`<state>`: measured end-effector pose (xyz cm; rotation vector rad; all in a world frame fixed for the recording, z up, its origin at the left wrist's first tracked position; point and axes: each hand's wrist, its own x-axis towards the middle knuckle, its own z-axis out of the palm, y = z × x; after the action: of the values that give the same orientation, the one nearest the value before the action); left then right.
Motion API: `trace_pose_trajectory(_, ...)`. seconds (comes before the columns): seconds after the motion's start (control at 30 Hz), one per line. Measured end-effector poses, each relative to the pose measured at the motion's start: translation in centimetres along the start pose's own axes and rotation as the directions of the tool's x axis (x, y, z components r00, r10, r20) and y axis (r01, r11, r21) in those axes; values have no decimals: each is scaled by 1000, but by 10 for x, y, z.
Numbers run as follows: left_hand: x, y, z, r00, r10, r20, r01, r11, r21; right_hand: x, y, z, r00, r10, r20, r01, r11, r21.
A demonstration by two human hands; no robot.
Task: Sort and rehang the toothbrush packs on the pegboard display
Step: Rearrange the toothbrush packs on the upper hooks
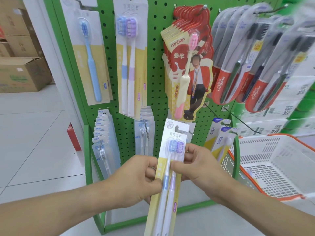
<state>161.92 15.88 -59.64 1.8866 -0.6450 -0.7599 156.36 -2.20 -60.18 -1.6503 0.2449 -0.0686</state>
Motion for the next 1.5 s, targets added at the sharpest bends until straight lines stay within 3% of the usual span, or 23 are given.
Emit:
trace_pose_trajectory(0.27, 1, -1, -1, 997, -10, -83, 3, 996, -89, 1, 5, -15, 973, -5, 232, -17, 995, 94)
trace_pose_trajectory(0.5, 2, 1, 0, 998, -29, -61, 22, 994, -104, 3, 7, -13, 992, -53, 116, 42, 995, 95)
trace_pose_trajectory(0.63, 0, 0, 1, 996, -74, 57, 76, 997, -32, 4, 10, -13, 998, -47, 47, 39, 989, 144)
trace_pose_trajectory(0.9, 0, -10, -3, 995, -79, 56, 81, 996, -27, -2, 15, -10, 977, 29, 212, -15, 998, -67)
trace_pose_trajectory(1.03, -1, -12, 0, 983, -105, 148, 106, 994, 4, 1, 15, -14, 987, 5, 163, 5, 998, -63)
trace_pose_trajectory(1.23, -3, -16, -2, 968, -139, 210, 136, 990, 31, -7, 15, -11, 926, 103, 362, -58, 989, -134)
trace_pose_trajectory(1.5, -3, -17, -2, 956, -154, 249, 158, 987, 4, -8, 13, -14, 903, 193, 384, -140, 977, -161)
